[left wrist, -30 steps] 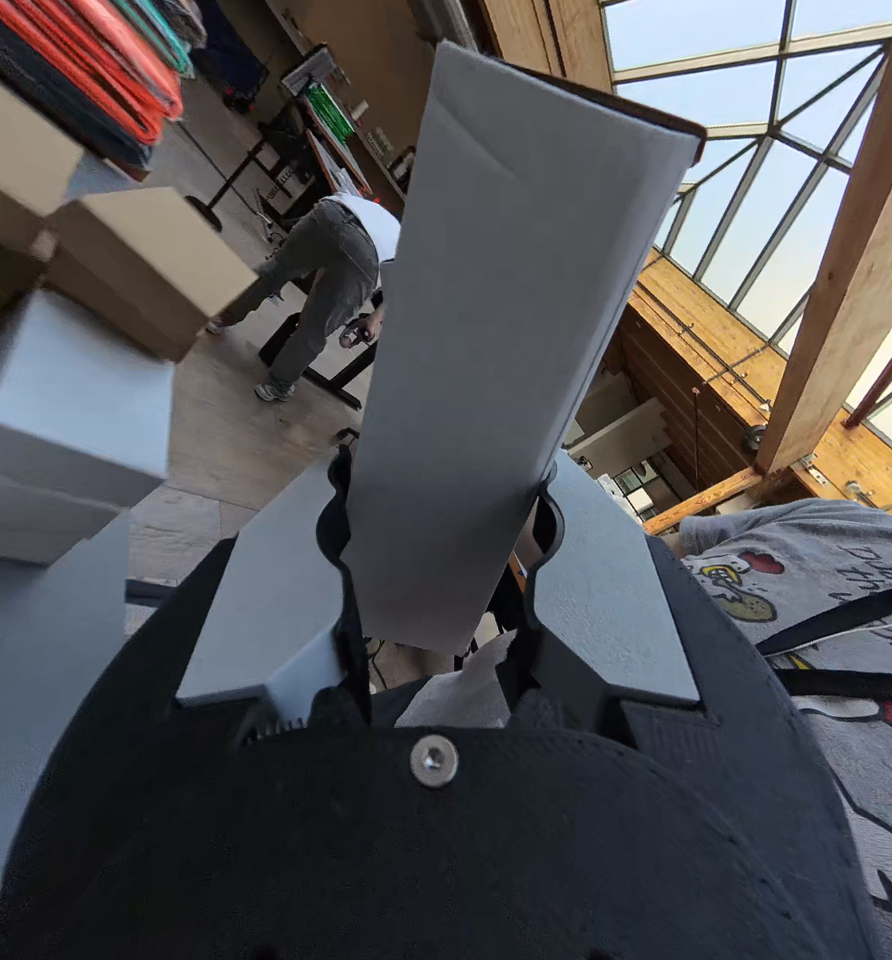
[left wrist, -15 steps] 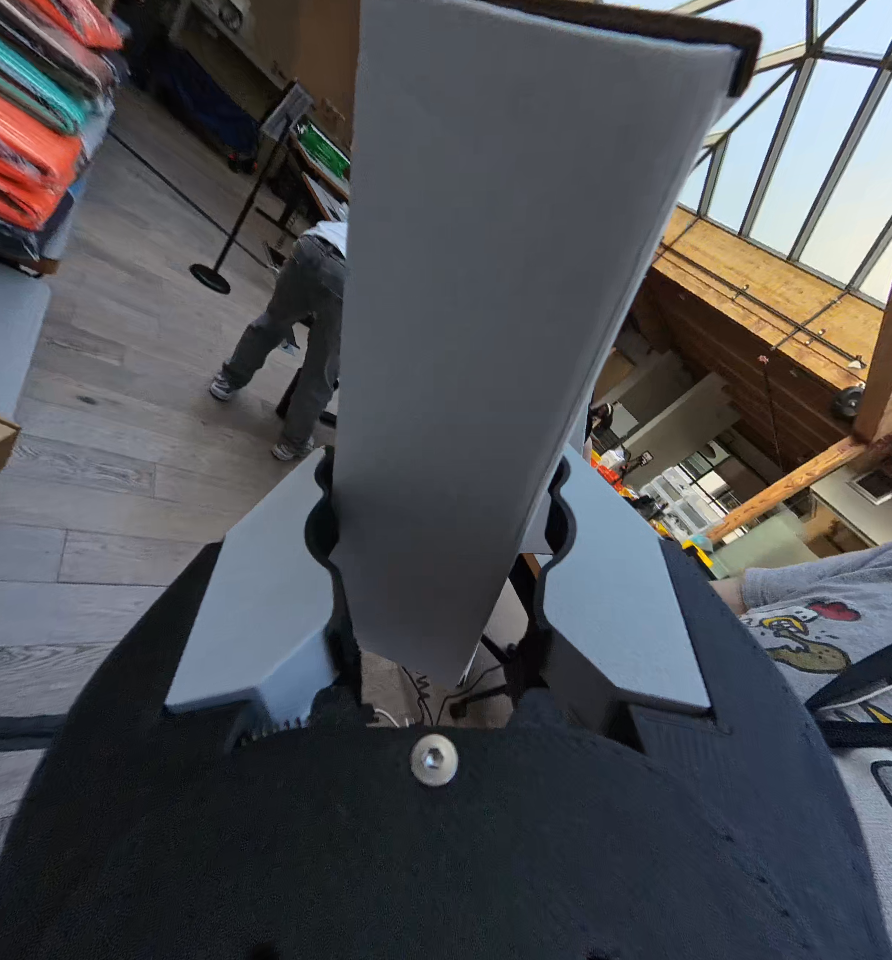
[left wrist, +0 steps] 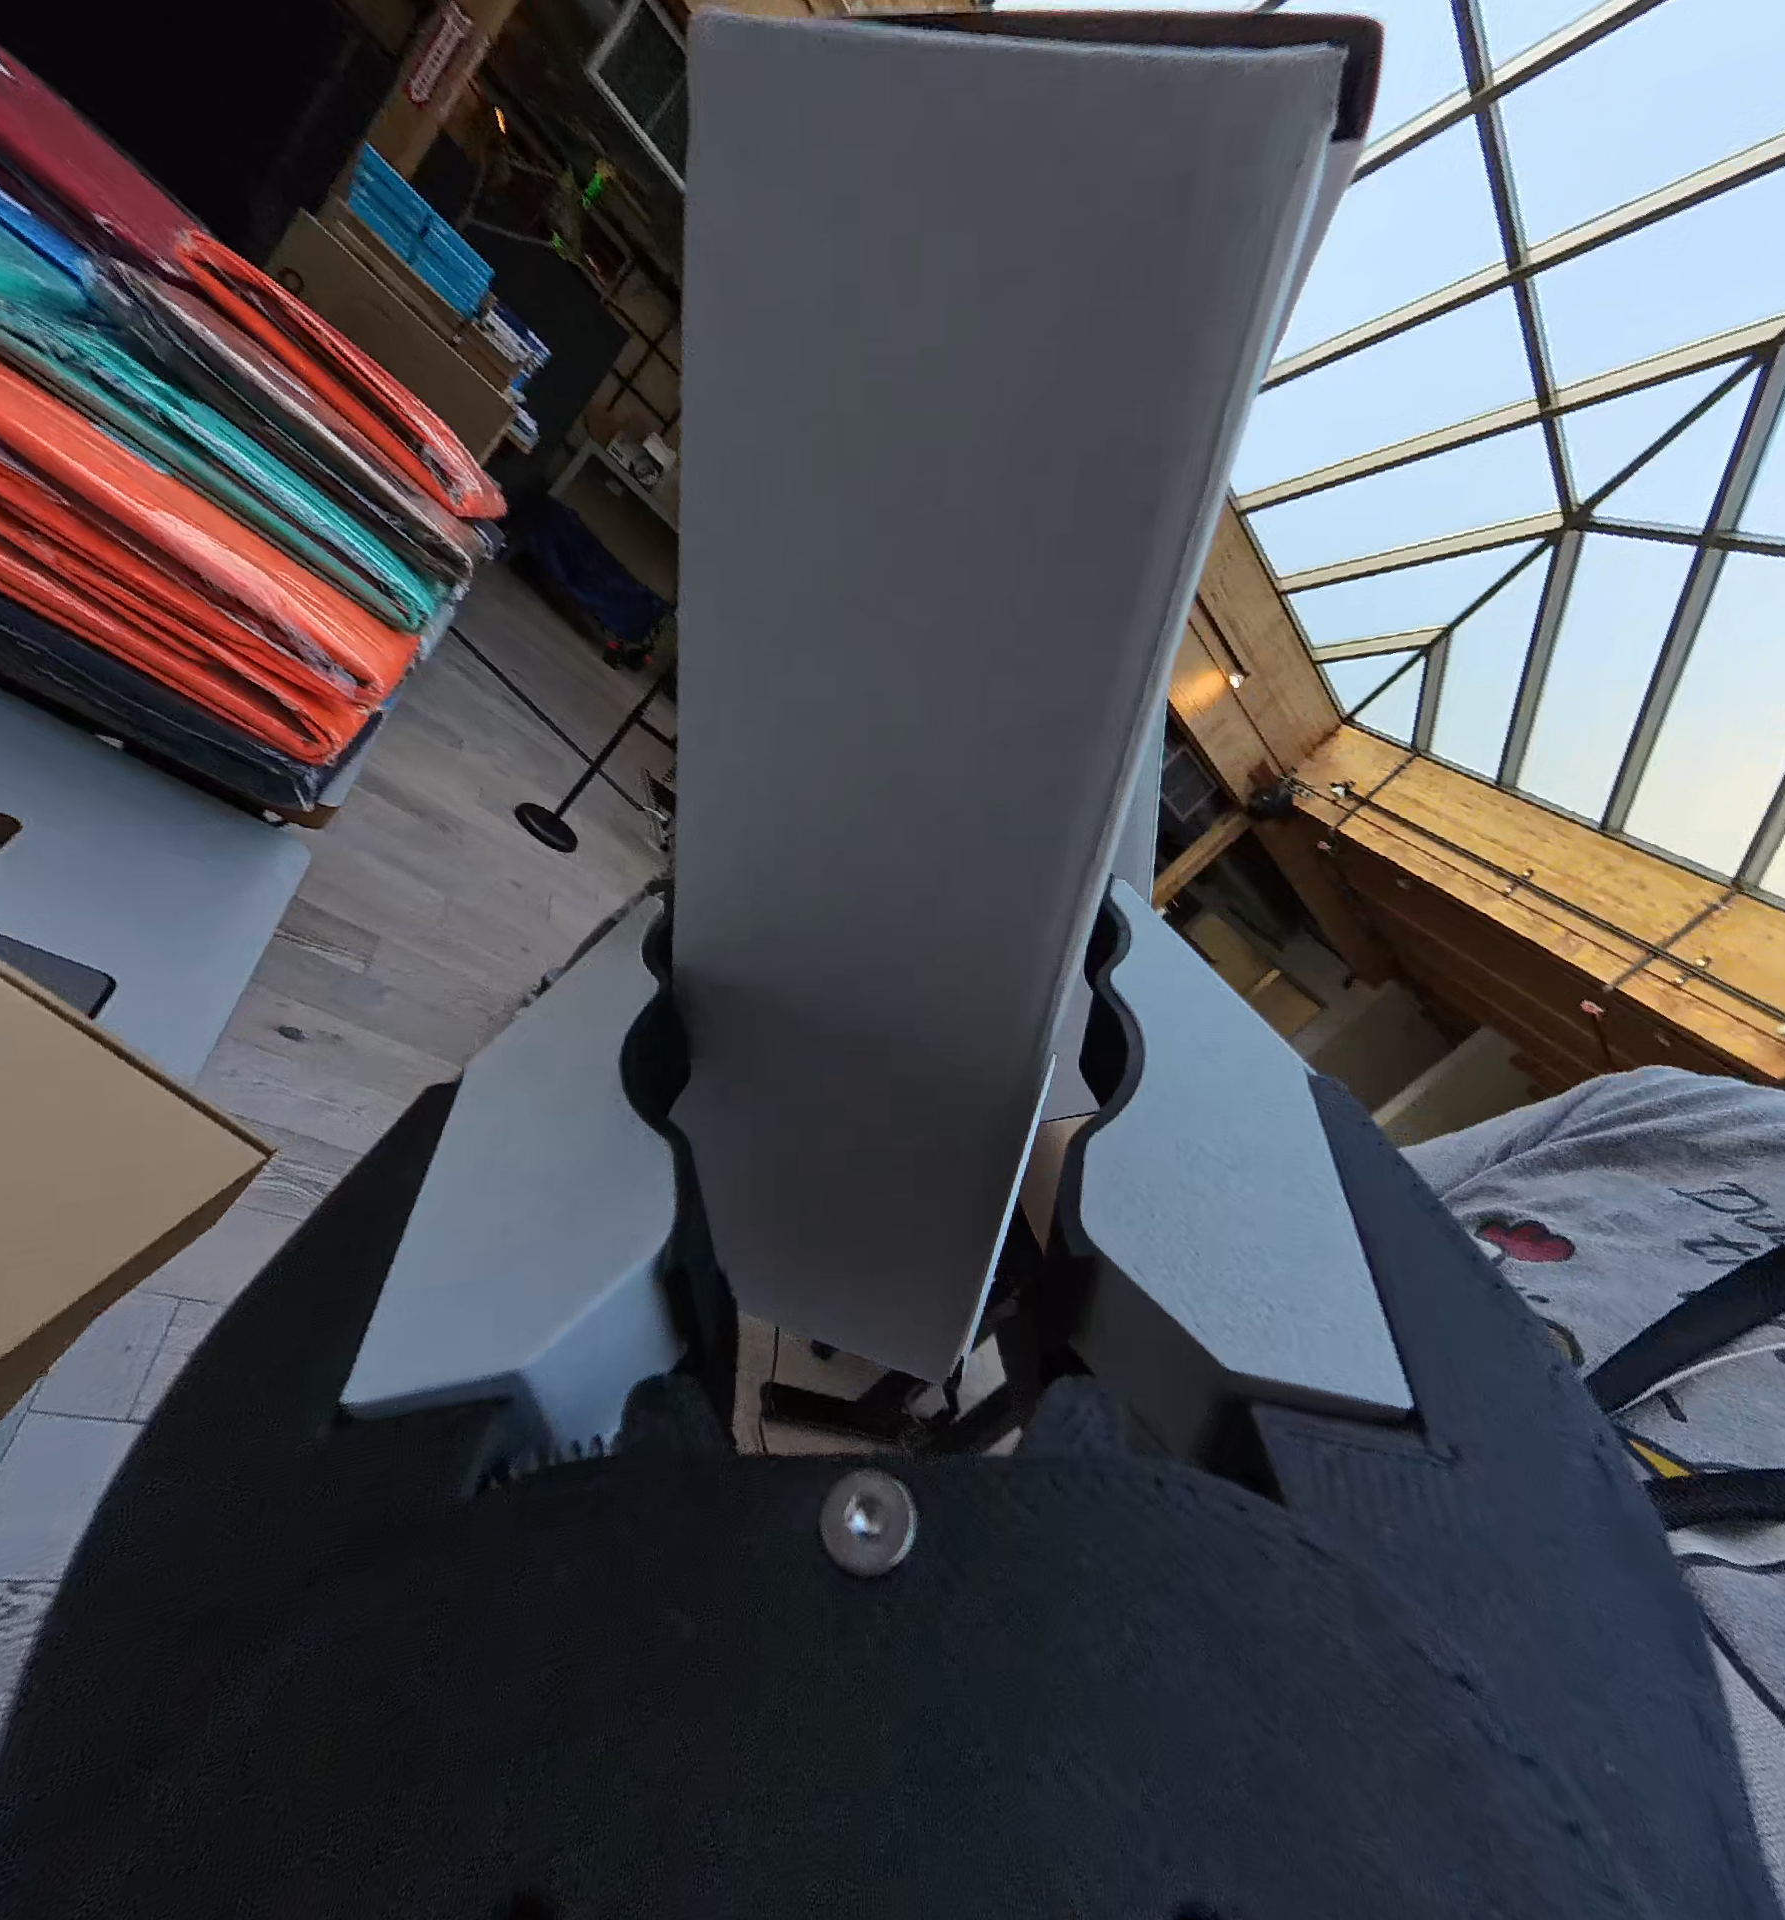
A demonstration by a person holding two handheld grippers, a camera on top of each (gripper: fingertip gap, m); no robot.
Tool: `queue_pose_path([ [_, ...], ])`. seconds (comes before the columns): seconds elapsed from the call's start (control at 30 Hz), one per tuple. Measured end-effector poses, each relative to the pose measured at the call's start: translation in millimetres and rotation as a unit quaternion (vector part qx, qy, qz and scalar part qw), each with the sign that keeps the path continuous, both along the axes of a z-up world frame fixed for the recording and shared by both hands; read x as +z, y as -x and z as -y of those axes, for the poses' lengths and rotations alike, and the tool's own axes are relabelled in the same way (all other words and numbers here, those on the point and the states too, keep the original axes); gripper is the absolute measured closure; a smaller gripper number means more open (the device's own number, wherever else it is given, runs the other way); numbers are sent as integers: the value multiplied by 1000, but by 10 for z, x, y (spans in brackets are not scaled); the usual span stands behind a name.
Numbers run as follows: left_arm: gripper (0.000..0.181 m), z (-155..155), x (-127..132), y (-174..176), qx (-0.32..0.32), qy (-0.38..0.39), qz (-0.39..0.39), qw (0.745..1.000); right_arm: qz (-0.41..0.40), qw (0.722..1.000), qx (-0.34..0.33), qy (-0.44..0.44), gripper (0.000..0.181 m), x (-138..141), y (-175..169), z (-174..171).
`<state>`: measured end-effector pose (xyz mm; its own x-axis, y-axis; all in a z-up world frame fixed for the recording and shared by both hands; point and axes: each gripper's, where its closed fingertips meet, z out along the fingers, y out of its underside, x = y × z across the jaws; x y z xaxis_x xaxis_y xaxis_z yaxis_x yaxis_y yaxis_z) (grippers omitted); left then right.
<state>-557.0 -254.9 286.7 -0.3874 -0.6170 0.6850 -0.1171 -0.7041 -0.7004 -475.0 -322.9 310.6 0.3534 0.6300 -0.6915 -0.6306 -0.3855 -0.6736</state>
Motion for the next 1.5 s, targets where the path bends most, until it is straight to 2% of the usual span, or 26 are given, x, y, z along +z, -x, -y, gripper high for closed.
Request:
queue_pose_path([
  [0.13, 107, 152, 41, -287, 49, 25, 15, 998, 16, 999, 33, -2, 118, 37, -456, 47],
  [0.27, 107, 482, -1, -696, 124, -2, -14, 992, 105, 994, 5, 4, 118, -10, -1165, 80],
  [0.33, 107, 703, -83, -949, 138, 24, -52, 989, 148, 989, 4, 24, 118, -195, -1429, 59],
  [0.4, 107, 925, -157, -1186, 131, 79, -90, 984, 150, 987, 33, 46, 117, -456, -1569, 49],
  [0.43, 107, 1013, -233, -1291, 130, 102, -120, 979, 140, 987, 42, 68, 117, -649, -1636, 23],
  [0.5, 107, 1151, -510, -1458, 136, 132, -206, 960, 60, 988, 78, 121, 117, -1013, -1674, 21],
  [0.57, 107, 1304, -781, -1580, 129, 167, -273, 939, -39, 980, 124, 150, 118, -1270, -1584, 119],
  [0.6, 107, 1360, -870, -1630, 126, 193, -286, 930, -63, 975, 137, 160, 117, -1411, -1513, 197],
  [0.67, 106, 1431, -986, -1708, 128, 240, -291, 917, -98, 966, 161, 177, 117, -1665, -1386, 367],
  [0.77, 103, 1494, -1177, -1739, 144, 252, -300, 909, -178, 942, 169, 227, 118, -1965, -1384, 541],
  [0.83, 89, 1548, -1246, -1770, 150, 279, -285, 905, -210, 926, 191, 250, 118, -2068, -1368, 698],
  [1.0, 88, 1676, -1383, -1877, 132, 321, -236, 907, -216, 914, 200, 279, 118, -2261, -1485, 859],
  [1.1, 87, 1683, -1568, -1924, 135, 302, -237, 914, -180, 917, 194, 298, 118, -2391, -1535, 850],
  [1.17, 91, 1662, -1738, -1947, 142, 290, -246, 914, -123, 924, 182, 313, 118, -2483, -1562, 810],
  [1.23, 101, 1580, -1803, -1938, 151, 294, -232, 915, -67, 926, 178, 326, 118, -2538, -1586, 741],
  [1.3, 117, 1398, -1730, -1871, 170, 310, -194, 915, -45, 924, 178, 334, 118, -2501, -1621, 604],
  [1.5, 117, 617, -1540, -1560, 230, 254, -191, 920, 33, 941, 130, 312, 118, -2326, -1793, -149],
])
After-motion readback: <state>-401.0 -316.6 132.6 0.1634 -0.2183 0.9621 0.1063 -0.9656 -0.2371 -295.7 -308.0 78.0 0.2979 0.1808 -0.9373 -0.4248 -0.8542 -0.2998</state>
